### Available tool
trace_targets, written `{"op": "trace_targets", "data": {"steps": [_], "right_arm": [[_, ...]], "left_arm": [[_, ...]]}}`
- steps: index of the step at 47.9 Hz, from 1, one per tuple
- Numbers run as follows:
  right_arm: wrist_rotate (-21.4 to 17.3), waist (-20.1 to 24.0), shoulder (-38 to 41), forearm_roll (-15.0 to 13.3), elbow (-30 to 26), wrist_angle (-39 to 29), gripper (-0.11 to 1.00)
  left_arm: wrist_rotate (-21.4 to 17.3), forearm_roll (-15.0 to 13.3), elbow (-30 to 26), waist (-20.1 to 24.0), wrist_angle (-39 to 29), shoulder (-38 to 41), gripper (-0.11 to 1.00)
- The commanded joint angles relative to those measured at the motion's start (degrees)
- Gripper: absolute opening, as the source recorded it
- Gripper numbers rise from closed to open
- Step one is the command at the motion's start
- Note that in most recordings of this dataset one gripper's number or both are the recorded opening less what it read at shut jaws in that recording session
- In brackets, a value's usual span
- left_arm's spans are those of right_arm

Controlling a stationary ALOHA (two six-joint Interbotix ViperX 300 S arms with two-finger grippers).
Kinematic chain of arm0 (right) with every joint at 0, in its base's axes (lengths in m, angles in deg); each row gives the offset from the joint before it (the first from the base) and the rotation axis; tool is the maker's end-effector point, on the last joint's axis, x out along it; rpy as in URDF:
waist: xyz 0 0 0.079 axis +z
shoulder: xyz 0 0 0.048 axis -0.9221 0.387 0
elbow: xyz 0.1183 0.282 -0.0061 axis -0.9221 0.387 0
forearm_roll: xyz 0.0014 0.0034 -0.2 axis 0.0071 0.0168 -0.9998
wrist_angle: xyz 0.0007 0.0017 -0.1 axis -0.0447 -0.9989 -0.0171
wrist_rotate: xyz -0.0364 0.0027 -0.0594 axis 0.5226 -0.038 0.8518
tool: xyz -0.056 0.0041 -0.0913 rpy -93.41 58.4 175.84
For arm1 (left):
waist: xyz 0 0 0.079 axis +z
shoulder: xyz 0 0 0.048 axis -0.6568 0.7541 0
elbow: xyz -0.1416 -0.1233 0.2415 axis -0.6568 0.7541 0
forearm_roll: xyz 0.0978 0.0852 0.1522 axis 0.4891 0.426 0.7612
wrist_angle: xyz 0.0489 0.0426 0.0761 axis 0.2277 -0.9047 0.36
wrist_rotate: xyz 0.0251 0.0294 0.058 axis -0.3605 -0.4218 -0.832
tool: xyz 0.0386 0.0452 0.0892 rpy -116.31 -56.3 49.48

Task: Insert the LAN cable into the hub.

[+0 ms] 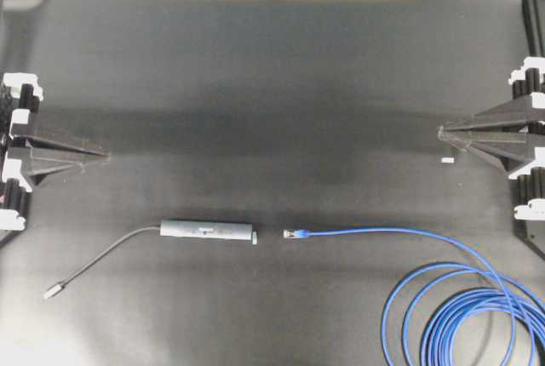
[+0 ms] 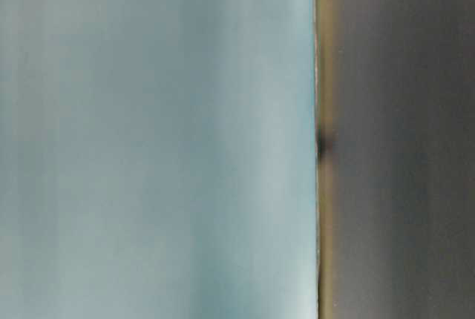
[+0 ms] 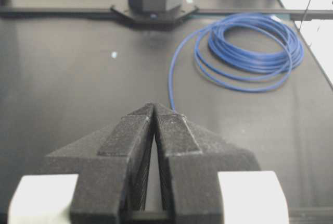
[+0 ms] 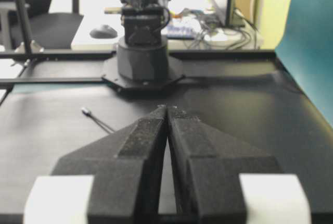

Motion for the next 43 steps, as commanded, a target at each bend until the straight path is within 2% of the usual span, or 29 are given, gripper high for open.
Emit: {"op": "trace_targets", "data": {"steps": [1,5,11,17,26,32,34,37,40,43], "right_arm": [[-0.26,-0.62,0.53,0.26,-1.32,0.35,0.03],[-0.18,-0.88,1.58,1.76,-3.78,-2.99,0.0],[-0.09,-1.14,3.6,1.76,-6.68,-9.67,0.0],[-0.44,-1.05,5.71,1.76,-6.68,-14.15,0.0],[-2.2,-0.62,9.58,1.85,-6.86,-15.47,0.0],[-4.13,-0.62,13.71,1.85,-7.38,-15.64,0.0],[-4.75,-0.62,15.03,1.85,-7.82,-15.56,0.0],[-5.36,-0.53,17.4,1.85,-8.44,-15.38,0.0],[-5.54,-0.62,19.25,1.85,-9.05,-15.38,0.02],[-5.45,-0.53,20.83,1.85,-9.67,-15.38,0.1]], "left_arm": [[0.09,2.46,-1.23,0.97,0.44,0.44,0.06],[0.18,2.46,-1.14,0.97,0.35,0.62,0.01],[0.18,2.46,-1.05,0.88,0.26,0.79,0.01],[0.62,2.46,-0.79,0.53,-1.23,0.97,0.01],[1.58,2.46,-0.79,0.53,-1.41,1.05,0.01],[3.6,2.46,-0.7,1.14,-1.23,1.58,0.02],[4.31,2.46,-0.7,1.05,-1.23,1.76,0.06],[5.27,2.46,-0.7,1.14,-1.23,2.11,0.18],[6.15,2.46,-0.62,1.05,-1.23,2.29,0.37],[6.77,2.46,-0.7,0.79,-1.14,2.29,0.56]]}}
